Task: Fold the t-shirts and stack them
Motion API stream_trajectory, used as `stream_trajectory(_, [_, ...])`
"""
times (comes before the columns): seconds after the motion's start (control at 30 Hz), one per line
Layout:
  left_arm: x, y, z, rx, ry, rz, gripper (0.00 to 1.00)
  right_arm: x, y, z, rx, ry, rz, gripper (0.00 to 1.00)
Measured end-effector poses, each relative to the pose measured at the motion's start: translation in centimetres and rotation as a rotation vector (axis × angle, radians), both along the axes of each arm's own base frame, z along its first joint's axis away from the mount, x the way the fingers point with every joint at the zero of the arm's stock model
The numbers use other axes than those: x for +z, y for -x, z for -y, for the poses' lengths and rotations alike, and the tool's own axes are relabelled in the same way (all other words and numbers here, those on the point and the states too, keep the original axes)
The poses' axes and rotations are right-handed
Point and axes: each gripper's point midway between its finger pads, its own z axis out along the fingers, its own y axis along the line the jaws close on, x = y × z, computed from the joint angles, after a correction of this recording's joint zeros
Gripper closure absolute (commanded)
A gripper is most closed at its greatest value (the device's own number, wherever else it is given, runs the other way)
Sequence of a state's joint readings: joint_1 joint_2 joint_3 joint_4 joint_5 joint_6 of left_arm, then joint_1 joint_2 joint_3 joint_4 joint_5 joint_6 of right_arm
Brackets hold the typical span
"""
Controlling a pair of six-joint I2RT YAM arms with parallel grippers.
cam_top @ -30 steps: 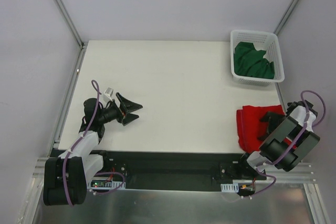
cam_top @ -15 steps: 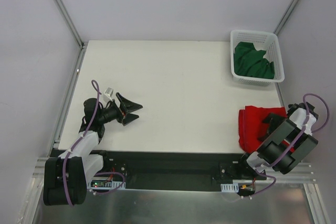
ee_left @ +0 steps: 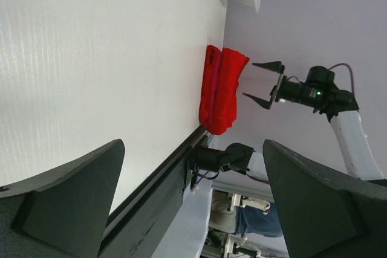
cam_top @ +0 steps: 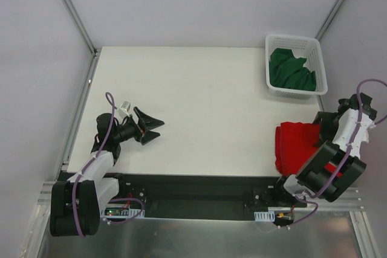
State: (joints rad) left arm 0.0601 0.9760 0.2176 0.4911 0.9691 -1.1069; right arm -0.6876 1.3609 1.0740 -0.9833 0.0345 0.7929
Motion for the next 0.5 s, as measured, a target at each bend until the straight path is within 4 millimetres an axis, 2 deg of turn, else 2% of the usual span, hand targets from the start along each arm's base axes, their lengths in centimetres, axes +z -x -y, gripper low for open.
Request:
stream_trajectory(0.1, [0.0,0.0,0.0,0.000,0.000,-0.002,0.01,3.5,-3.0,0.0,0.141,0.085,0.073,0.04])
stream_trajectory(0.23, [-0.1,0.0,0.0,0.000,0.000,-0.006,0.01,6.1,-5.9,-0.4,0.332,0.157,0.123,0.04])
stream_trajectory(0.37, [-0.2,0.0,0.0,0.000,0.001,-0.011,0.01,6.5,-7.6,-1.3,0.511,0.184,0.126,0.04])
stream_trajectory(0.5, [-0.3,0.0,0.0,0.000,0.001,-0.013,0.01,5.3,-7.3,-1.6,0.586,0.157,0.085,0.04])
